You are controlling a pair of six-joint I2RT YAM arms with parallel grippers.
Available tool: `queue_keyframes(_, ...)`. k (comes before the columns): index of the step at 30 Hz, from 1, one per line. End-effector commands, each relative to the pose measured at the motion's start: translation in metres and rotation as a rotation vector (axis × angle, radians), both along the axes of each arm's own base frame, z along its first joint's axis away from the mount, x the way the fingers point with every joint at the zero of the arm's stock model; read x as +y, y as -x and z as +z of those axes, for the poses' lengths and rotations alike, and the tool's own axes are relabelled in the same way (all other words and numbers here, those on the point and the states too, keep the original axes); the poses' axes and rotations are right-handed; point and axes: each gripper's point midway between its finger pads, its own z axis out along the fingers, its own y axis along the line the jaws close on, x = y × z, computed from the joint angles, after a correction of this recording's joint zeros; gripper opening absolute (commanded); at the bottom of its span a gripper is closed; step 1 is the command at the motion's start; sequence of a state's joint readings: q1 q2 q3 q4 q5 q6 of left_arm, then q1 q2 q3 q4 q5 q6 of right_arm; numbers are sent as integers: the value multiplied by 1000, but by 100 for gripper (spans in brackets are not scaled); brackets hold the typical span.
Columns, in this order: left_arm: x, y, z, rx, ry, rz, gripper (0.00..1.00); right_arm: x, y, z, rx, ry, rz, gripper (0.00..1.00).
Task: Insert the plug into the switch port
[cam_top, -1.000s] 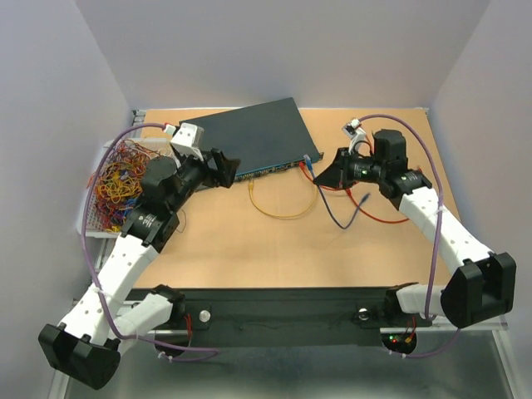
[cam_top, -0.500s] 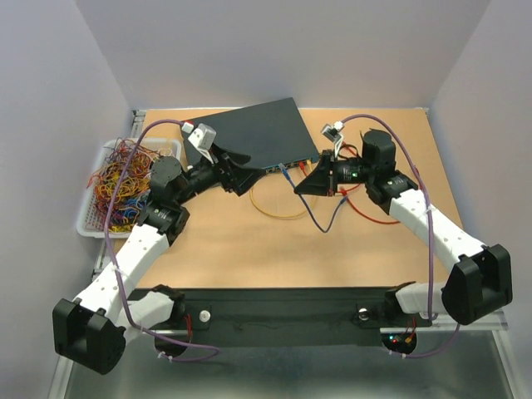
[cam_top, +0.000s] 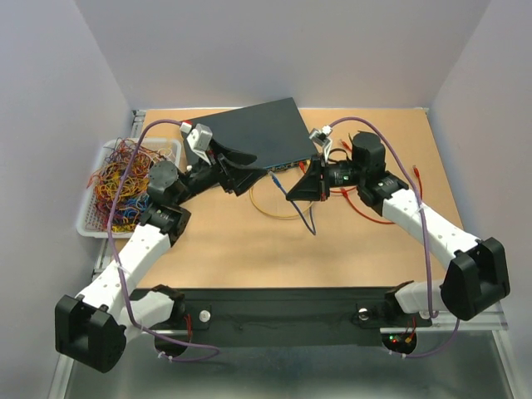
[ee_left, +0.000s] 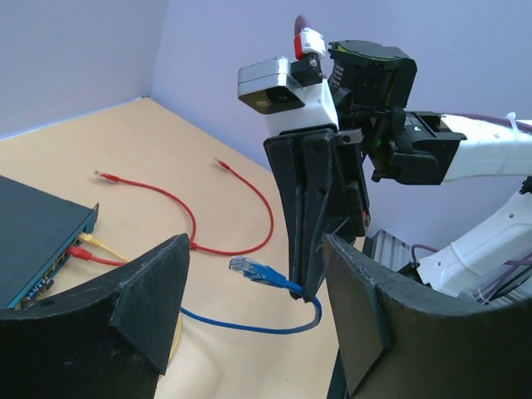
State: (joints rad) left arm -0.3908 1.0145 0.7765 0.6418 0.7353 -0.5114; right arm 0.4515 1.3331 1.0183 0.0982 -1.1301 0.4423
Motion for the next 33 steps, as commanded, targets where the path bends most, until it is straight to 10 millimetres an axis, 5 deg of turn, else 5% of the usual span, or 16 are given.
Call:
queue_keyframes(1,-2,6,4,-41,14,-36,75,7,-1,15,-72,-36,9,0)
queue_keyframes(20,-21,1,-22,51,-17,-105,61,12,3,26,-112,-66,1,0)
queue_keyframes(33,-19,5,-17,27,-8,-96,16,16,2,19,-74,-88,4,1)
